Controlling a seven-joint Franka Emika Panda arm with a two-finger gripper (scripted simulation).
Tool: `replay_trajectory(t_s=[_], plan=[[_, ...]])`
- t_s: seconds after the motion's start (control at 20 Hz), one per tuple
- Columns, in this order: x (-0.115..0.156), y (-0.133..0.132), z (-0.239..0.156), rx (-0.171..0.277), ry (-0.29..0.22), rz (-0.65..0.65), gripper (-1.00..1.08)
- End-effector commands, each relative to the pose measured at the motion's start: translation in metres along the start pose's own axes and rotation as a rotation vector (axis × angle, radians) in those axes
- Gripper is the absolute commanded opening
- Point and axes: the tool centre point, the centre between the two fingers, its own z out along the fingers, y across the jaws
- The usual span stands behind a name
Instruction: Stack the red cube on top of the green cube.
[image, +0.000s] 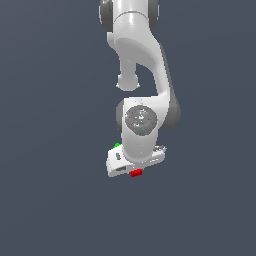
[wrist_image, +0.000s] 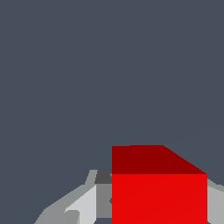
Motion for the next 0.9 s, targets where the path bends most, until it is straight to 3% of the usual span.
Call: replay_trajectory(t_s=[0.0,0.45,0.85], plan=[[-0.002,0.000,0.000,0.000,0.001,0.000,-1.00],[-0.023,0.004,0.008,0.000,0.001,0.000,-1.00],[-0.064,0.011,0.023,0.000,0.000,0.000,-1.00]])
